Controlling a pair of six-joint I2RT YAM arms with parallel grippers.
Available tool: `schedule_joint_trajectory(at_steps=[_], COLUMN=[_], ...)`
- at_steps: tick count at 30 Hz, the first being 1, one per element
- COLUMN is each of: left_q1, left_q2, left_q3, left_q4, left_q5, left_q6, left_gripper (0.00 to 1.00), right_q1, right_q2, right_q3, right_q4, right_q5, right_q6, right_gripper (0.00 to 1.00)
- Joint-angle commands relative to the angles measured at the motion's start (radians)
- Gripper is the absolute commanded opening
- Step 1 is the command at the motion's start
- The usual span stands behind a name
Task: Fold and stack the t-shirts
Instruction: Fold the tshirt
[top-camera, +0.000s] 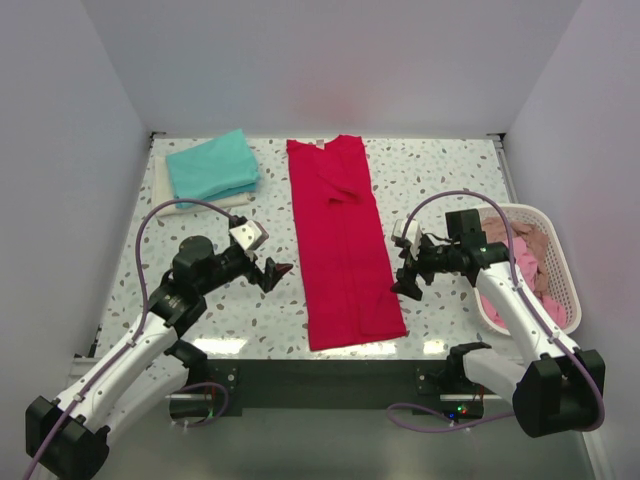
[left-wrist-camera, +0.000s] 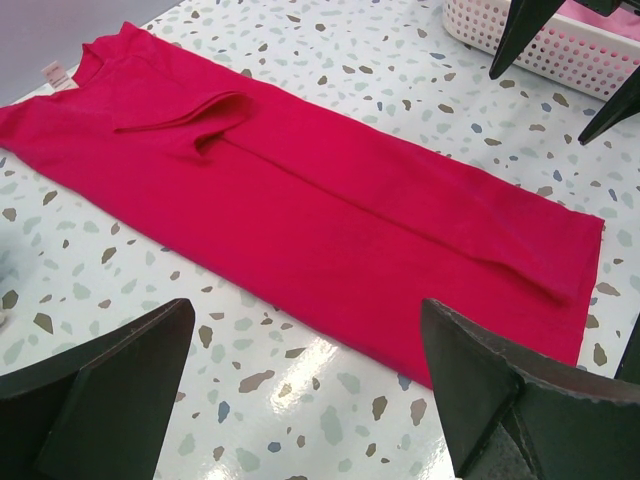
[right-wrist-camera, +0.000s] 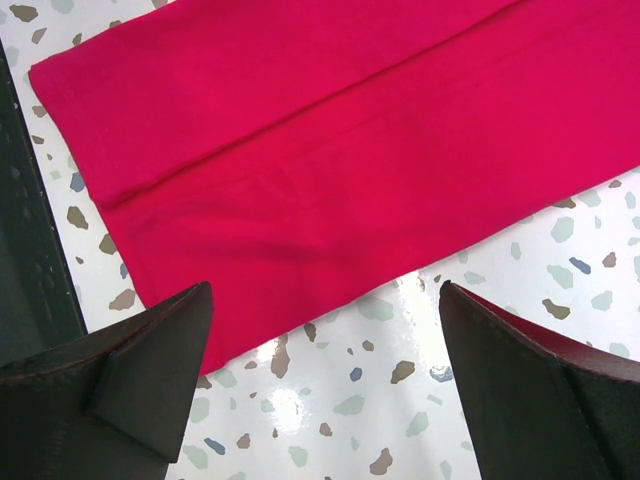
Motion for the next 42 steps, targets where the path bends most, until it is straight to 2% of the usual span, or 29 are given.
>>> schedule_joint_trajectory(at_steps=[1,38,42], left_q1=[-0.005,-0.005,-0.01], left_q2=[-0.013,-0.01,-0.007], left_q3=[-0.013,-0.013,-0.019], left_q4=[0.035,0.035,0.061], left_q5=[-0.01,0.003,0.07], left_q6=[0.013,0.014,0.008], left_gripper=[1.0,1.0,1.0], right_q1=[0.003,0.006,0.014], right_q2=[-0.017,-0.011,-0.012], right_q3=[-0.006,-0.006,-0.006], right_q4=[0.018,0.016,0.013], right_q5=[-0.002,-0.002,-0.004], right_q6=[-0.023,-0.025,-0.031], right_gripper=[0.99,0.99,0.99])
